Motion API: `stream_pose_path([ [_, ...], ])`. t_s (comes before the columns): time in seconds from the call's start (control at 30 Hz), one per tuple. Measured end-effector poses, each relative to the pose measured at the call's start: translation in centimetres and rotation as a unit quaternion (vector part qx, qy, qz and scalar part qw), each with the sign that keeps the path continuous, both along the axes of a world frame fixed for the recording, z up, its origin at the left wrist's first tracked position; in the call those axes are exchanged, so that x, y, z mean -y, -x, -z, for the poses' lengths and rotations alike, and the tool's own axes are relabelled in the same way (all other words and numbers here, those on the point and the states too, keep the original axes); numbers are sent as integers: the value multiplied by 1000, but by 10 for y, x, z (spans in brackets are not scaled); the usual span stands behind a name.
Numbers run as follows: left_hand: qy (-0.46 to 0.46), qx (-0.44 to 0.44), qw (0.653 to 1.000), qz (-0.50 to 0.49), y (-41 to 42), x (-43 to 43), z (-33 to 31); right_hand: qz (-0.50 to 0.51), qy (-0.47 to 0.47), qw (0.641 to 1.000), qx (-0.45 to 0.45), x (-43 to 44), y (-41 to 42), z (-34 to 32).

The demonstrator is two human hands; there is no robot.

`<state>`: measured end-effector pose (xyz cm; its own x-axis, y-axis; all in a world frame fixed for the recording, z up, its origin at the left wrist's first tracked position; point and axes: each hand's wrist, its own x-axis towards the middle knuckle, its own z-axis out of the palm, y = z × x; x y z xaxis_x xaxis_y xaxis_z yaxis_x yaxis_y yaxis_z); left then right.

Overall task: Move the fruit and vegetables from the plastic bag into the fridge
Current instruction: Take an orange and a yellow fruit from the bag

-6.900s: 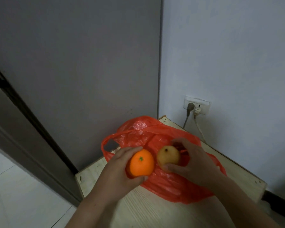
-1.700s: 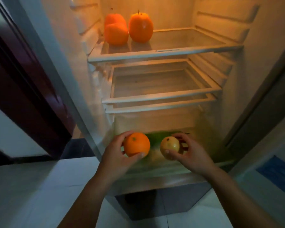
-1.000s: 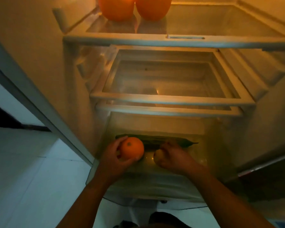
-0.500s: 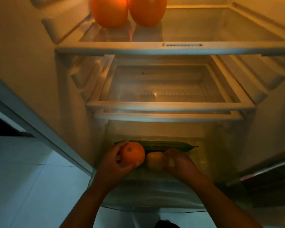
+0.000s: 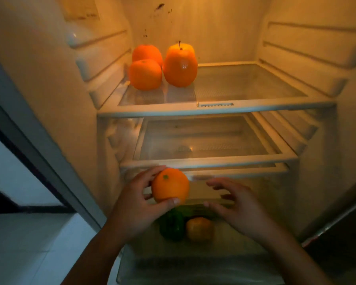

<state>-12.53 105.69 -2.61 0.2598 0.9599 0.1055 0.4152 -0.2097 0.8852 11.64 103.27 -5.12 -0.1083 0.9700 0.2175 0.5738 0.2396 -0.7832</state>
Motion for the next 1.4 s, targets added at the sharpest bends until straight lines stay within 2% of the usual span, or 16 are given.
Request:
stream_pose_path([
  [0.27,-143,7,989,27,-18,-4,-67,-62,-46,995,-66,-2,16,-79],
  [0.43,-183,-4,982,49,-35,-6,-100,-62,-74,990,-99,-8,7,-103],
  [0.6,-195,42,978,70,-36,-18,-133,-54,-123,984,-115,-13,-2,-135],
  [0.7,-216,59,974,25,-28,-31,-150,-22,-161,983,-91,-24,-3,-157],
  [0.83,-241,18,970,-34,-17,-55,-154,39,-199,978,-57,-52,-2,-174],
  [0.97,-247,-9,968,-50,-17,-69,-148,93,-208,974,-1,-77,2,-170],
  [1.1,-242,-4,969,-44,-19,-75,-140,73,-170,983,-4,-87,10,-160],
  [1.27,-229,-25,971,-58,-21,-81,-137,45,-157,987,1,-94,19,-161],
  [1.4,-230,-9,971,-66,-21,-79,-141,14,-155,988,14,-99,35,-167],
])
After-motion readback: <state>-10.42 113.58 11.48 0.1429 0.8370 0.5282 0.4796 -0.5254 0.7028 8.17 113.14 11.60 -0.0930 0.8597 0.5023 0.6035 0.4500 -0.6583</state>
